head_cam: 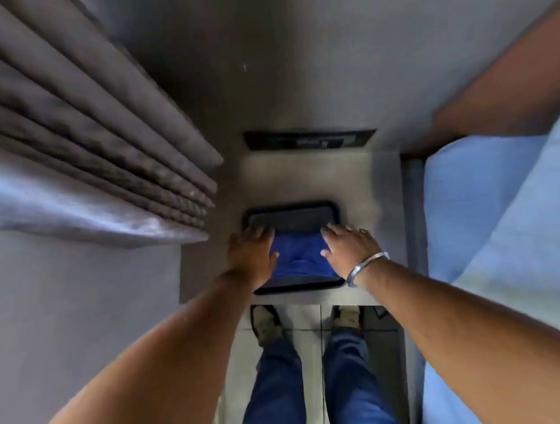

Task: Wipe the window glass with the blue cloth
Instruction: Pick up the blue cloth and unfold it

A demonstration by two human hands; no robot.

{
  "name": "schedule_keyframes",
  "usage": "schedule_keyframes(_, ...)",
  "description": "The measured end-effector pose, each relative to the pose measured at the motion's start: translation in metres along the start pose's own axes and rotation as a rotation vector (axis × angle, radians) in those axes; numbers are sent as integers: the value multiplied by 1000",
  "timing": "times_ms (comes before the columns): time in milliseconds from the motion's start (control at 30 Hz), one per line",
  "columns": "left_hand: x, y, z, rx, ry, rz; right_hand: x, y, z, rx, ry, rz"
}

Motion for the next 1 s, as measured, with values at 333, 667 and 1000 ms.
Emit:
schedule_keyframes(333, 53, 70, 13, -27, 103, -64, 62, 63, -22, -205, 90, -133)
schedule_keyframes(667, -31, -46, 51, -766, 49, -139, -33, -77, -2, 947, 140, -210)
schedule_keyframes(1000, -261, -230, 109, -937, -237, -593, -164, -292, 158, 1125, -360, -413)
Point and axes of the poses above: each hand's wrist, its own x-axis towards the middle knuckle, its own y-axis out of the palm, z = x × y, the point moved 2 cm from there along x, towards the middle knuckle, and after that the axes turned 13 degrees about x, right-handed, at the moved point
